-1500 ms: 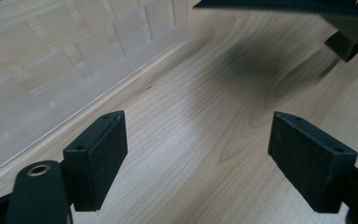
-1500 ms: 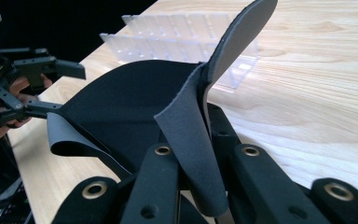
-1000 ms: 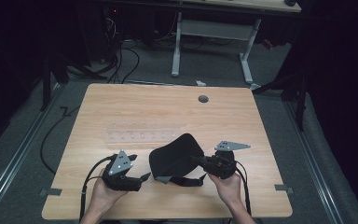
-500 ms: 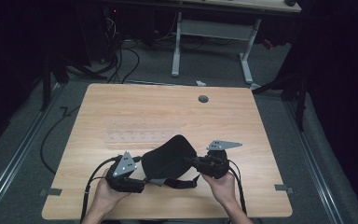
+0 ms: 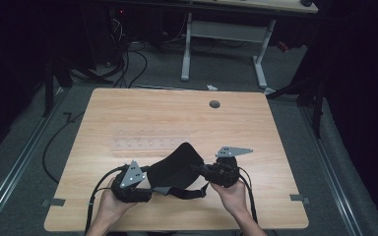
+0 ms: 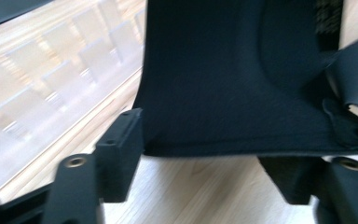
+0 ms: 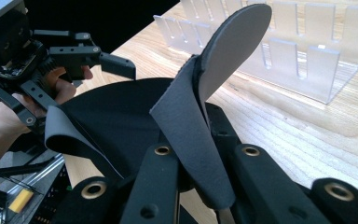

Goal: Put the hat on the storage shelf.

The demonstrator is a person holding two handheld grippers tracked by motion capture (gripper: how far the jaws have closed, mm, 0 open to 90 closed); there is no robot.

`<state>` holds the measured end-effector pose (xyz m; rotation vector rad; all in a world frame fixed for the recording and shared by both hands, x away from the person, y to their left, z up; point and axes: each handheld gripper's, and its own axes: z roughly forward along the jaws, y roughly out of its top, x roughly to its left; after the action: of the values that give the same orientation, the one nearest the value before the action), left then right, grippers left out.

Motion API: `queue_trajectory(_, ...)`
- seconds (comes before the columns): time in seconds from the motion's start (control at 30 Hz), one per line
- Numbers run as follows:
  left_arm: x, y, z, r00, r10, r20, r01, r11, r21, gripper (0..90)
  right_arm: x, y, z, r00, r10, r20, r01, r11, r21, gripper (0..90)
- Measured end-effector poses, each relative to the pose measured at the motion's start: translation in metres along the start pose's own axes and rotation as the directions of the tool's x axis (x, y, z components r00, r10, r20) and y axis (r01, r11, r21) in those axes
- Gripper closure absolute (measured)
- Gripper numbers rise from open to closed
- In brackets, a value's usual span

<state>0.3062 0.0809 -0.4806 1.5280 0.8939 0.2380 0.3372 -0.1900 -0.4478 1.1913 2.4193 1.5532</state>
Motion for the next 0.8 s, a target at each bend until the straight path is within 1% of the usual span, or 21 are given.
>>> queue_trajectory(0.07,-0.001,0.001,0.000,1.0000,0.007,-0.001,-0.007,1.0000,0.001,37.6,0.000,0.001,0.002,1.0000,-0.001,-0.009,0.001,1.000,0.003,84.4)
queue_trajectory(0.2,-0.001,0.001,0.000,1.0000,0.002,0.006,-0.002,0.9999,0.010,42.0,0.002,0.002,0.007,0.9998,0.001,-0.018,-0.001,1.000,0.003,84.4)
queue_trajectory(0.37,-0.001,0.001,0.000,1.0000,0.001,0.008,-0.002,0.9999,0.010,47.0,0.004,0.004,0.011,0.9992,0.011,-0.037,-0.011,1.000,0.006,84.2)
queue_trajectory(0.4,0.000,0.001,0.000,0.9999,0.010,0.007,-0.010,0.9998,0.017,48.2,0.005,0.004,0.012,0.9990,0.015,-0.042,-0.015,1.000,0.006,84.2)
queue_trajectory(0.47,0.000,0.001,-0.001,0.9998,0.019,0.010,-0.019,0.9995,0.023,51.3,0.006,0.005,0.014,0.9989,0.012,-0.044,-0.012,1.000,0.008,84.0)
queue_trajectory(0.53,0.000,0.001,-0.002,0.9997,0.020,0.015,-0.021,0.9994,0.028,56.4,0.007,0.006,0.016,0.9987,0.017,-0.048,-0.016,1.000,0.010,83.6)
queue_trajectory(0.6,-0.001,0.001,-0.005,0.9991,0.004,0.041,-0.006,0.9993,0.036,62.0,0.006,0.006,0.017,0.9981,0.018,-0.059,-0.018,1.000,0.006,82.0)
queue_trajectory(0.63,-0.001,0.001,-0.005,0.9991,0.004,0.041,-0.006,0.9993,0.036,64.4,0.006,0.006,0.017,0.9980,0.019,-0.060,-0.019,1.000,0.005,81.2)
queue_trajectory(0.67,-0.001,0.000,-0.006,0.9987,0.007,0.051,-0.009,0.9991,0.042,64.4,0.006,0.006,0.017,0.9980,0.019,-0.060,-0.019,1.000,0.005,81.2)
queue_trajectory(0.7,-0.001,0.000,-0.007,0.9978,0.013,0.065,-0.017,0.9985,0.052,69.0,0.006,0.006,0.018,0.9982,0.016,-0.058,-0.016,1.000,0.004,79.9)
queue_trajectory(0.8,-0.002,0.001,-0.008,0.9952,0.004,0.098,-0.011,0.9973,0.072,74.3,0.005,0.005,0.017,0.9982,0.022,-0.056,-0.022,1.000,0.003,78.6)
